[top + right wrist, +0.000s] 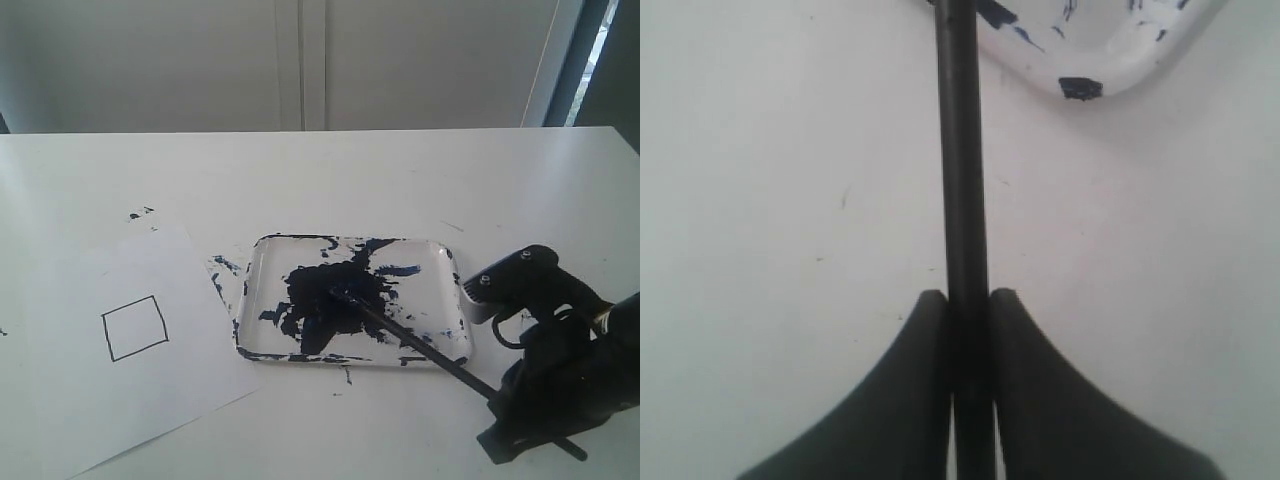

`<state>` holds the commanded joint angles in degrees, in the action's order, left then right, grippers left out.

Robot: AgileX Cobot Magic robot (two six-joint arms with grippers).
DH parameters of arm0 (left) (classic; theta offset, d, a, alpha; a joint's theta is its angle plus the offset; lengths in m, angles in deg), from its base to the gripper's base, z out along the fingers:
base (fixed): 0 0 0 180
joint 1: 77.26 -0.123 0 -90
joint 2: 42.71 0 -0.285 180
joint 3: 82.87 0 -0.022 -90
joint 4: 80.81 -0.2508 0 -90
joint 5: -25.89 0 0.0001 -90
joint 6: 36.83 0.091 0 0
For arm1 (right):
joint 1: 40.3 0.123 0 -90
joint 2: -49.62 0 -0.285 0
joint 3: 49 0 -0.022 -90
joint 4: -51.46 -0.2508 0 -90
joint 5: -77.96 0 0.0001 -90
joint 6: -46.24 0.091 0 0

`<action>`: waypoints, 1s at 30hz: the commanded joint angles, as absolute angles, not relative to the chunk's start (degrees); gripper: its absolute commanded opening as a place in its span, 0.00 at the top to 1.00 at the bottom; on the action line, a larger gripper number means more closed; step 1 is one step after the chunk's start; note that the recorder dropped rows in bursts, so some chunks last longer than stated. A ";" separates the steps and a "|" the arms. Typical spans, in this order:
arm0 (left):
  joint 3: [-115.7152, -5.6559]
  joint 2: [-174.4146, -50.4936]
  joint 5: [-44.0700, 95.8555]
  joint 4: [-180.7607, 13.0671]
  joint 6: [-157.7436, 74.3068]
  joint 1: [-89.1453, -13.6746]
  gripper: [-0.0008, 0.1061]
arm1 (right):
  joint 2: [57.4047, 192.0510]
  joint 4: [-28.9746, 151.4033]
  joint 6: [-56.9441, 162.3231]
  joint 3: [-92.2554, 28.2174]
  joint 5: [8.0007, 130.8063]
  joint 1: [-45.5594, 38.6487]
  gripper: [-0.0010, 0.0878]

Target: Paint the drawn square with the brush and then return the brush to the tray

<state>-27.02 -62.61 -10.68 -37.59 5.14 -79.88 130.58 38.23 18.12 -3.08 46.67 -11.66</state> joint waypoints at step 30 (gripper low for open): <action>-27.02 -62.61 -10.68 -37.59 5.14 -79.88 0.99 | 133.25 57.53 37.04 -3.08 45.61 -11.66 0.99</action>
<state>-27.02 -62.61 -10.68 -37.59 5.14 -79.88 133.25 57.53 37.04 -3.08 45.61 -11.66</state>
